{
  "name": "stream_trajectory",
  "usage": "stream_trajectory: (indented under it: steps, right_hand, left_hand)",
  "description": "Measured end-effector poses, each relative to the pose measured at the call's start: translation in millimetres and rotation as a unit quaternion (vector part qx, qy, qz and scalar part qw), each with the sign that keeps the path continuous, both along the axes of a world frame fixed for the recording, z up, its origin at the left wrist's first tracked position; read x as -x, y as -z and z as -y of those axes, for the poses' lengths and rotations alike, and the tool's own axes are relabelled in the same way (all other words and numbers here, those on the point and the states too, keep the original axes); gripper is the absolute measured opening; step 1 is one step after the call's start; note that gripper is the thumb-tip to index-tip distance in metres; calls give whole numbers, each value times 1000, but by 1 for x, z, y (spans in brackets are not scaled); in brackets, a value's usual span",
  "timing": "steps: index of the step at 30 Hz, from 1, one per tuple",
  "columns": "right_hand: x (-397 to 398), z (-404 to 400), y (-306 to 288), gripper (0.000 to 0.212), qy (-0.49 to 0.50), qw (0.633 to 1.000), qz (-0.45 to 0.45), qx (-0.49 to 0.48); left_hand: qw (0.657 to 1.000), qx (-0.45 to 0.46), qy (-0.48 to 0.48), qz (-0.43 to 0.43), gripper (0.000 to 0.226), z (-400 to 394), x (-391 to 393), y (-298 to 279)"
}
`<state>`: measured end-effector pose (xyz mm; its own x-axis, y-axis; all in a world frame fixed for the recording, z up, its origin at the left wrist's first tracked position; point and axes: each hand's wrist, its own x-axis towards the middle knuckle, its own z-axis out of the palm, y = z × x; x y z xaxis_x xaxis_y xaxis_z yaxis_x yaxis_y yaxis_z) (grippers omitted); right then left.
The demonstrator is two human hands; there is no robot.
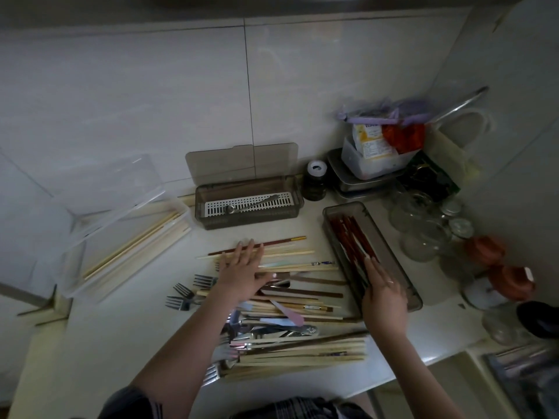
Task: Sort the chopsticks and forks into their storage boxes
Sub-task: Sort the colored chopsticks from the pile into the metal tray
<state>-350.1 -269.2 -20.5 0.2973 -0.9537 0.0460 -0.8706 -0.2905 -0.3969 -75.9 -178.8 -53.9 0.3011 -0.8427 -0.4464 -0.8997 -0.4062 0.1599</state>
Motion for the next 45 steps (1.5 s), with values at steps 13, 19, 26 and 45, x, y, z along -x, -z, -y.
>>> stream_trajectory:
  steps: [13,19,26,45]
  right_hand:
    - [-6,-7,1,51,-24,999,0,-28]
    - [-2,-9,2,56,-74,991,-102,-38]
    - [-6,-1,-8,73,-45,983,-154,-86]
    - [19,-66,45,67,-449,868,-211,13]
  left_hand:
    - [988,78,131,-6,76,-16,23,-7]
    - [986,35,160,28,79,-23,30,1]
    - [983,71,163,37,72,-38,38,-2]
    - [941,54,324,82,85,-68,75,1]
